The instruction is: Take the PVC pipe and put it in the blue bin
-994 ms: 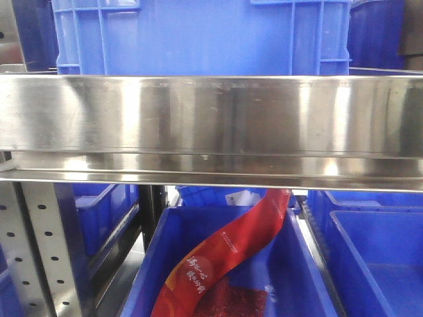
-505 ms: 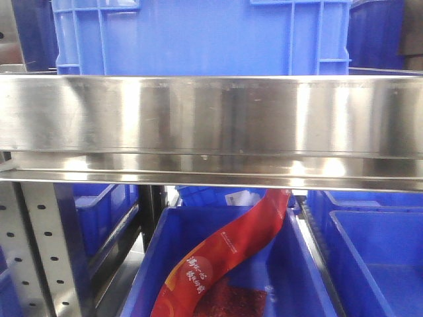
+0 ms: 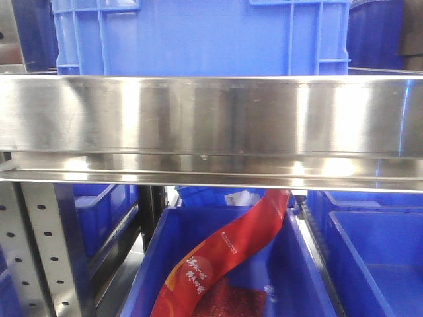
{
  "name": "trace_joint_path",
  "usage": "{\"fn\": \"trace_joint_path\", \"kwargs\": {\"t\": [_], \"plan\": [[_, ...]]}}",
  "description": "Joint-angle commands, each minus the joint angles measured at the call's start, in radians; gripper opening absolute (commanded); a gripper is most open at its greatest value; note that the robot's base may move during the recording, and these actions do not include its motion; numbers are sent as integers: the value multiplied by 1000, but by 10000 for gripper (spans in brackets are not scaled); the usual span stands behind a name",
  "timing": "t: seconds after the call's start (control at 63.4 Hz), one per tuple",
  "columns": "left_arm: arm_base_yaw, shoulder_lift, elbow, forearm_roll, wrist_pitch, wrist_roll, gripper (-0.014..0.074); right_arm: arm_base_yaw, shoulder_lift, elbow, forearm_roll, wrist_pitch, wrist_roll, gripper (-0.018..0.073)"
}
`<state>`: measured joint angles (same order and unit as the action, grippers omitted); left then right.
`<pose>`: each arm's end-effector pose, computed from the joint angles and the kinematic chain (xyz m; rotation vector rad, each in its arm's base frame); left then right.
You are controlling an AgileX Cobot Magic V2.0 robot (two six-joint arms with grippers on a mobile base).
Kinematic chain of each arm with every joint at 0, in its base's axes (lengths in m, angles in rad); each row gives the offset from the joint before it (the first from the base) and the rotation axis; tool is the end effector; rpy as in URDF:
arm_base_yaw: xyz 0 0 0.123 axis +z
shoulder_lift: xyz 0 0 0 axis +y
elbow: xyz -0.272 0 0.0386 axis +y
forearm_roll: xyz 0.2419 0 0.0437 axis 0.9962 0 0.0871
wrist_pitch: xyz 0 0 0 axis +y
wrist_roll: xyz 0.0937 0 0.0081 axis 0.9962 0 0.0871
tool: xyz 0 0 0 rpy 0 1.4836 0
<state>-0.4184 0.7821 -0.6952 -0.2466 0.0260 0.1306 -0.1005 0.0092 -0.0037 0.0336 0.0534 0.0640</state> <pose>0.1579 -0.0709 0.3622 0.2477 1.5925 -0.4199 0.0642 -0.0063 0.2090 0.1511 1.5351 -0.0010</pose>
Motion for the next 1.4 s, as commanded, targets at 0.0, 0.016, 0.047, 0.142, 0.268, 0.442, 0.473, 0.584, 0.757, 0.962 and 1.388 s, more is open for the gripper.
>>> {"fn": "trace_joint_path", "kwargs": {"t": [0.0,0.016,0.047,0.142,0.268,0.442,0.473,0.584,0.757,0.962,1.388], "plan": [[-6,-6,-2,-5,-14,1,-111,-5,-9,4,-3,-16,-4,-169],[-6,-6,-2,-5,-18,1,-111,-5,-9,4,-3,-18,-4,-169],[-6,-6,-2,-5,-20,1,-111,-5,-9,4,-3,-20,-4,-169],[-6,-6,-2,-5,-20,1,-111,-5,-9,4,-3,-35,-4,-169],[-6,-6,-2,-5,-20,1,-111,-5,-9,4,-3,-35,-4,-169],[-6,-6,-2,-5,-20,1,-111,-5,-9,4,-3,-35,-4,-169],[-6,-6,-2,-5,-20,1,-111,-5,-9,4,-3,-35,-4,-169],[-6,-6,-2,-5,-20,1,-111,-5,-9,4,-3,-35,-4,-169],[-6,-6,-2,-5,-20,1,-111,-5,-9,4,-3,-35,-4,-169],[-6,-6,-2,-5,-20,1,-111,-5,-9,4,-3,-35,-4,-169],[221,-276,322,175,-45,-10,-105,-5,-9,4,-3,-35,-4,-169]]}}
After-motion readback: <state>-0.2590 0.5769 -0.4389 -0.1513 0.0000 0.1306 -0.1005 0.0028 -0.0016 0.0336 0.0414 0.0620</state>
